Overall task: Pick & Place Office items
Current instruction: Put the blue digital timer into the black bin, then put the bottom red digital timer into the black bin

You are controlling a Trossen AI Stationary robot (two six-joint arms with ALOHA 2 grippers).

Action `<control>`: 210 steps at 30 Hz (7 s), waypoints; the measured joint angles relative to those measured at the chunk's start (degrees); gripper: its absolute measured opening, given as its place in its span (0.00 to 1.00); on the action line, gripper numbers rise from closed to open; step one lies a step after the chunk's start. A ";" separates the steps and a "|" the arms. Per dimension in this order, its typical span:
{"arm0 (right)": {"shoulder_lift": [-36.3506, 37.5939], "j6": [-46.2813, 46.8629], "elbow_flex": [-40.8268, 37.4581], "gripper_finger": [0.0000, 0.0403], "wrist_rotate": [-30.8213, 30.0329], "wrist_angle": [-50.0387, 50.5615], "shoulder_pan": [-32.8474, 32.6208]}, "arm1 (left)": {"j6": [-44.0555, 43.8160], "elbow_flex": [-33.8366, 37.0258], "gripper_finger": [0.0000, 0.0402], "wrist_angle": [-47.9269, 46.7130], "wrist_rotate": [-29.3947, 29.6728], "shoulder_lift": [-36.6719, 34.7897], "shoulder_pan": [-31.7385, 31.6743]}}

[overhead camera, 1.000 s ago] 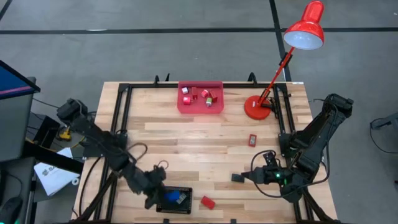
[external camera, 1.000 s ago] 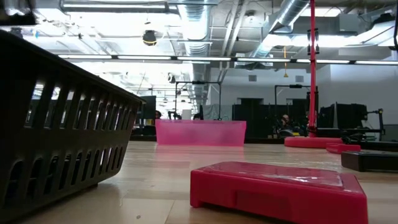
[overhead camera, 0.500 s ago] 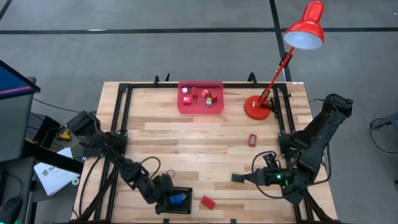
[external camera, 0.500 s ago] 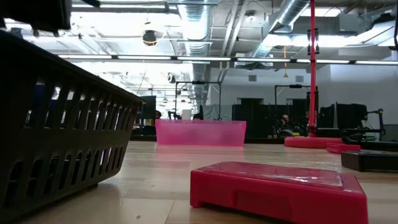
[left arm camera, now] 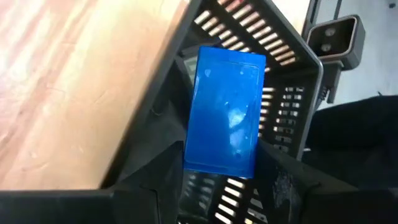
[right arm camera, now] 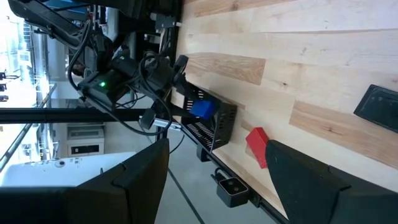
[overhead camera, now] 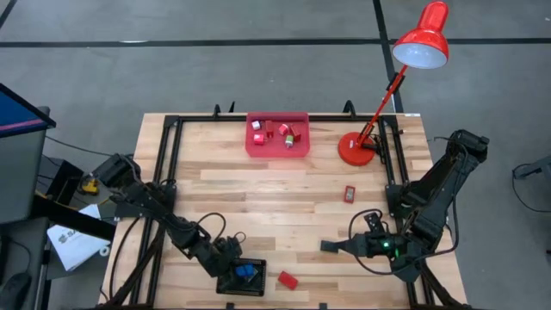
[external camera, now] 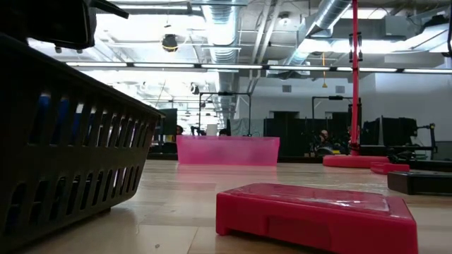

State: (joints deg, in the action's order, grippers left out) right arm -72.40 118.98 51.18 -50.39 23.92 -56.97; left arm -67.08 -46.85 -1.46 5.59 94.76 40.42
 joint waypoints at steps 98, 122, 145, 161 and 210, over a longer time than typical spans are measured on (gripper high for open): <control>-60.61 -46.01 58.00 0.85 48.65 30.56 21.84 | 42.76 0.00 0.60 -11.10 7.92 -49.40 -39.23; -65.64 -43.50 64.44 0.85 46.27 29.54 21.78 | 42.41 0.00 0.60 -10.92 6.92 -49.40 -39.23; -67.32 -42.42 64.57 0.65 45.88 33.09 21.81 | 42.41 0.00 0.60 -10.94 6.92 -49.40 -39.23; -66.65 -44.39 64.36 0.35 45.75 35.02 23.01 | 42.37 0.00 0.60 -10.94 6.25 -49.40 -39.23; -61.99 -43.30 64.37 0.40 41.29 10.01 29.62 | 46.47 4.23 0.60 -29.98 6.85 -64.11 -39.21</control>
State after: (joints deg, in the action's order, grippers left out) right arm -134.39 75.68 115.55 -9.10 33.93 -27.35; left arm -20.61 -42.62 -31.44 12.45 30.65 1.21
